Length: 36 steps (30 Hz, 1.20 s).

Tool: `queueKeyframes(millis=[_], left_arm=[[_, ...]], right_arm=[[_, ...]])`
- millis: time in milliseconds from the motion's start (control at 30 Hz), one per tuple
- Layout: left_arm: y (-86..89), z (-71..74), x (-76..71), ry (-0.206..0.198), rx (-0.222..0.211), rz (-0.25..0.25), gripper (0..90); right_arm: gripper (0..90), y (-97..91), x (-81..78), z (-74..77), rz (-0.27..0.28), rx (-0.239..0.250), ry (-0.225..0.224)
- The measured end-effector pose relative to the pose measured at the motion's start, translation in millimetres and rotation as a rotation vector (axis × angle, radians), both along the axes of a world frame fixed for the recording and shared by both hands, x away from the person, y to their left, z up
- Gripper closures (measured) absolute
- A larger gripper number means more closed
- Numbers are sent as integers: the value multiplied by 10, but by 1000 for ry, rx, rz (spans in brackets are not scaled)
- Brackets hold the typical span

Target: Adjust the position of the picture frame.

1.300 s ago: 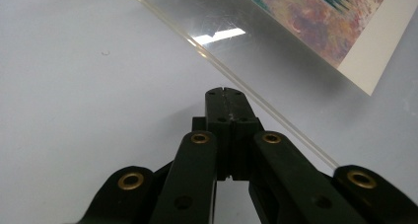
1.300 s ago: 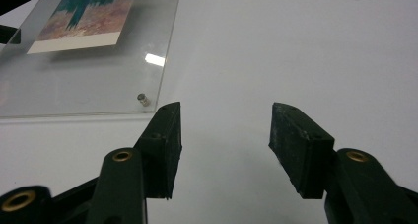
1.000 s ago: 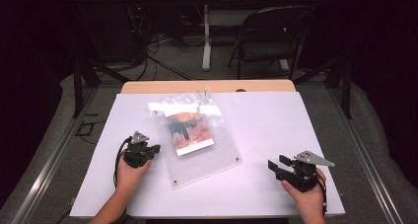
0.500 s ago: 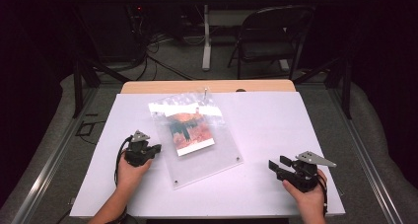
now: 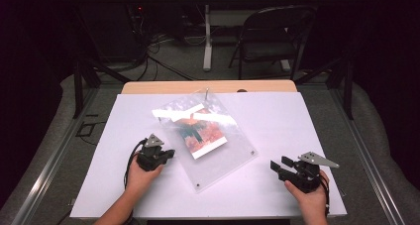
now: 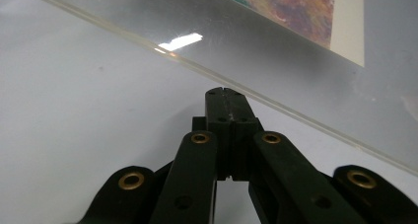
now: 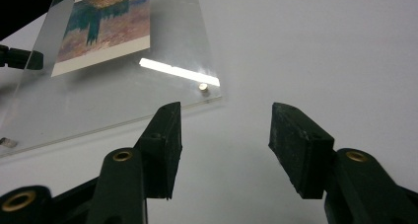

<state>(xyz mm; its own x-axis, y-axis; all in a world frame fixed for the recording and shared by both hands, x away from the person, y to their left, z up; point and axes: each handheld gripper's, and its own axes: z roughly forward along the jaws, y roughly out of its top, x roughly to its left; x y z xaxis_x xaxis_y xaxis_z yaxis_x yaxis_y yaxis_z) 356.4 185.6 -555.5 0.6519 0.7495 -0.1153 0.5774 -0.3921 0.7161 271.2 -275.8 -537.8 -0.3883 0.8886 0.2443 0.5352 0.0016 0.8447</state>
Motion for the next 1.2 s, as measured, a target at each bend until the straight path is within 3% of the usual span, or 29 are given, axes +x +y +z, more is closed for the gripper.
queueKeyframes(millis=[100, 367, 433, 900, 1067, 1200], left_arm=[[-82, 9, -10, 10, -30, -19, 900], [-277, 16, -28, 16, -37, -59, 900], [-357, 25, -11, 19, -61, -67, 900], [-780, 13, -4, 26, -77, -141, 900], [-743, 11, 5, 26, -85, -145, 900], [-619, 42, 2, 9, -97, -116, 893]], right_arm=[[457, -2, 3, -2, -2, 1, -2], [456, -1, 4, -1, -2, 3, 0], [457, -3, 4, -2, -4, 3, 2], [457, -9, 9, -11, -5, 12, 8], [457, -13, 9, -13, -6, 15, 12], [457, -14, 8, -13, -6, 19, 12]])
